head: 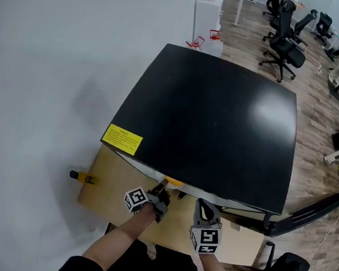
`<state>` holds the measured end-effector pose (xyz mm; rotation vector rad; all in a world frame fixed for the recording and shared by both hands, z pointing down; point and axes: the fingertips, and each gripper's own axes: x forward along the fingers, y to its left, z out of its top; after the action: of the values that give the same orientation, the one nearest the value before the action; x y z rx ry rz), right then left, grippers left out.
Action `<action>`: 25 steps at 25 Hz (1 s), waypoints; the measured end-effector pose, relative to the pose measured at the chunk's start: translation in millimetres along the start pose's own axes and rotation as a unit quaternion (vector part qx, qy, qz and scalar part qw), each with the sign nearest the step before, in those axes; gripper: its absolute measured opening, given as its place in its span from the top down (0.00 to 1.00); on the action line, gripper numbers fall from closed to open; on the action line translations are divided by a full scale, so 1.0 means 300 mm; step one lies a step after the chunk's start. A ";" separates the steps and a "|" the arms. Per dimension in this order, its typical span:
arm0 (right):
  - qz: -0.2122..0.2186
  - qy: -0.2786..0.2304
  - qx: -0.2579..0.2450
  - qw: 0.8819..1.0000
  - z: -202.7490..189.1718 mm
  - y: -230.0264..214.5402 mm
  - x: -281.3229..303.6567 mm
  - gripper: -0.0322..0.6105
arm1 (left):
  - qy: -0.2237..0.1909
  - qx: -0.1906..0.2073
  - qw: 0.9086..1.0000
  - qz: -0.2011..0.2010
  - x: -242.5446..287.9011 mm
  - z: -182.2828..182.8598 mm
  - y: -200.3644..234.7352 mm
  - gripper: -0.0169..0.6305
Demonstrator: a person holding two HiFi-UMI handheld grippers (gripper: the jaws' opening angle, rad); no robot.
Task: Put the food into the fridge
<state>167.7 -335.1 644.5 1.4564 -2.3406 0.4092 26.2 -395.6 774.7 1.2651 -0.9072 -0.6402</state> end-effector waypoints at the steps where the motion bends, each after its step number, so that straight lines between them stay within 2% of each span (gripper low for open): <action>1: -0.002 0.001 0.001 1.000 -0.005 -0.001 -0.003 0.86 | -0.002 -0.002 1.000 0.003 0.004 0.003 0.005 0.94; 5: -0.007 -0.004 -0.004 1.000 0.001 -0.004 -0.009 0.86 | -0.006 -0.002 1.000 0.022 0.027 0.017 0.023 0.94; 13: -0.011 0.001 -0.004 1.000 -0.019 -0.007 -0.029 0.86 | -0.015 0.003 1.000 0.020 0.067 0.033 0.012 0.94; 25: 0.002 0.020 -0.020 1.000 -0.079 0.054 -0.059 0.86 | -0.042 0.006 0.998 0.044 0.119 0.050 -0.006 0.94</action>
<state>163.8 -304.0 656.9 1.4129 -2.3071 0.3878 31.8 -433.5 781.6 1.2103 -1.0314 -0.6223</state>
